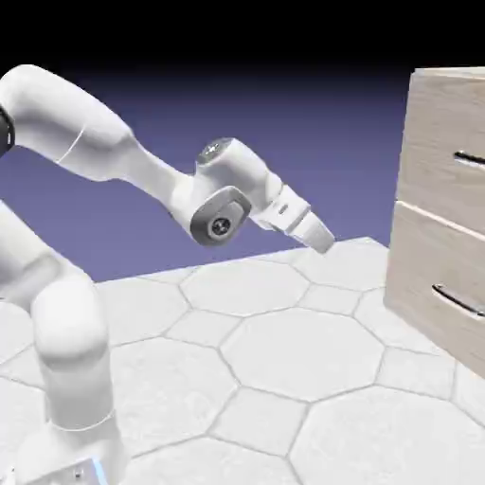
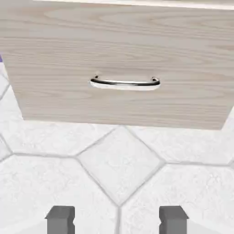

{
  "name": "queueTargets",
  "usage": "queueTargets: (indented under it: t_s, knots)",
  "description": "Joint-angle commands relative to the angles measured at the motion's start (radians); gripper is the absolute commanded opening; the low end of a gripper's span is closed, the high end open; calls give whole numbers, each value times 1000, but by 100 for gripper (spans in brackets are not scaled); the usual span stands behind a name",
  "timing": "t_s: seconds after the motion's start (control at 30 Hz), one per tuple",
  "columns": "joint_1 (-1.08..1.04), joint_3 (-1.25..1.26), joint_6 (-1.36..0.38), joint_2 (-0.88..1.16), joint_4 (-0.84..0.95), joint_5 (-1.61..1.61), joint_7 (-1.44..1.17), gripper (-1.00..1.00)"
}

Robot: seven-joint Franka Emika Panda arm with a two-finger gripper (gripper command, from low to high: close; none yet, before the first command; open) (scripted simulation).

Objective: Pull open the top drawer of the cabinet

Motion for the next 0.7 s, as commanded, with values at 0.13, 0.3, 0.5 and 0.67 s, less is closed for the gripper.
queueTargets:
  t_s: [0.13, 0.3, 0.5, 0.67]
  knots:
    - [181, -165, -12, -7, 112, -214, -190, 0]
    - [362, -329, -25, -14, 223, -427, -380, 0]
    - [580, -527, -40, -22, 357, -684, -608, 0]
    - [761, -691, -52, -29, 469, -897, -799, 0]
